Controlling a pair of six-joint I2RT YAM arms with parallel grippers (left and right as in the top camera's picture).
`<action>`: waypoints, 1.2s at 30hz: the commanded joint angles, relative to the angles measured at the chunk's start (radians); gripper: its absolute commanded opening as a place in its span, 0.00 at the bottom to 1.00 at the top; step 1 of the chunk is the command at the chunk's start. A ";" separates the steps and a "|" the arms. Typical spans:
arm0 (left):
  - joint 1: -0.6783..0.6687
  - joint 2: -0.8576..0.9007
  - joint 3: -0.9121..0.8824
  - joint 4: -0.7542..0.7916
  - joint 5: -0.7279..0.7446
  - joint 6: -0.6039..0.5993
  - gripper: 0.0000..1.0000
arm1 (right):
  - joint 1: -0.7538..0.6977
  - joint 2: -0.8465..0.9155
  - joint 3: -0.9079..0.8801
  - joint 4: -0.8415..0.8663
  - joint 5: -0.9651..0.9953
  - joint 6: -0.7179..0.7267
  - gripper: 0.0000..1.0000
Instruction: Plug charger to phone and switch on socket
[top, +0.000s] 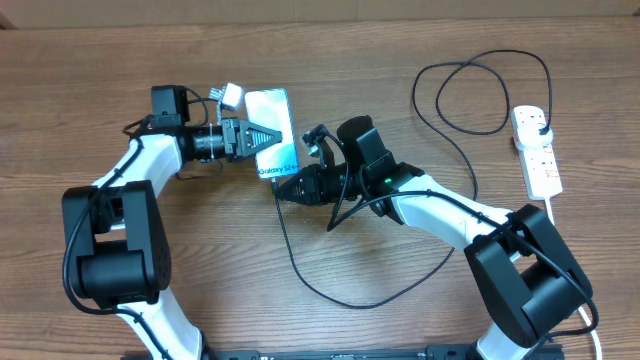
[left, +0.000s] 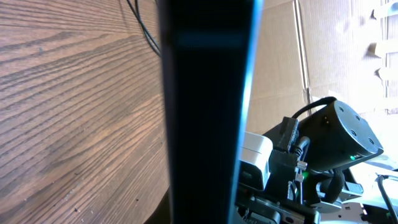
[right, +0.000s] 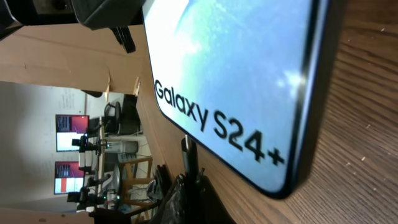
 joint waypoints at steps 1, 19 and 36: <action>-0.010 0.000 0.000 -0.003 0.053 -0.006 0.04 | -0.017 -0.013 0.004 0.015 0.035 -0.010 0.04; 0.074 0.000 0.000 -0.032 -0.259 -0.090 0.04 | -0.008 -0.013 0.009 -0.361 0.315 -0.011 0.38; 0.103 0.000 0.000 -0.053 -0.414 -0.137 0.04 | 0.141 0.008 0.277 -0.741 0.699 -0.075 0.51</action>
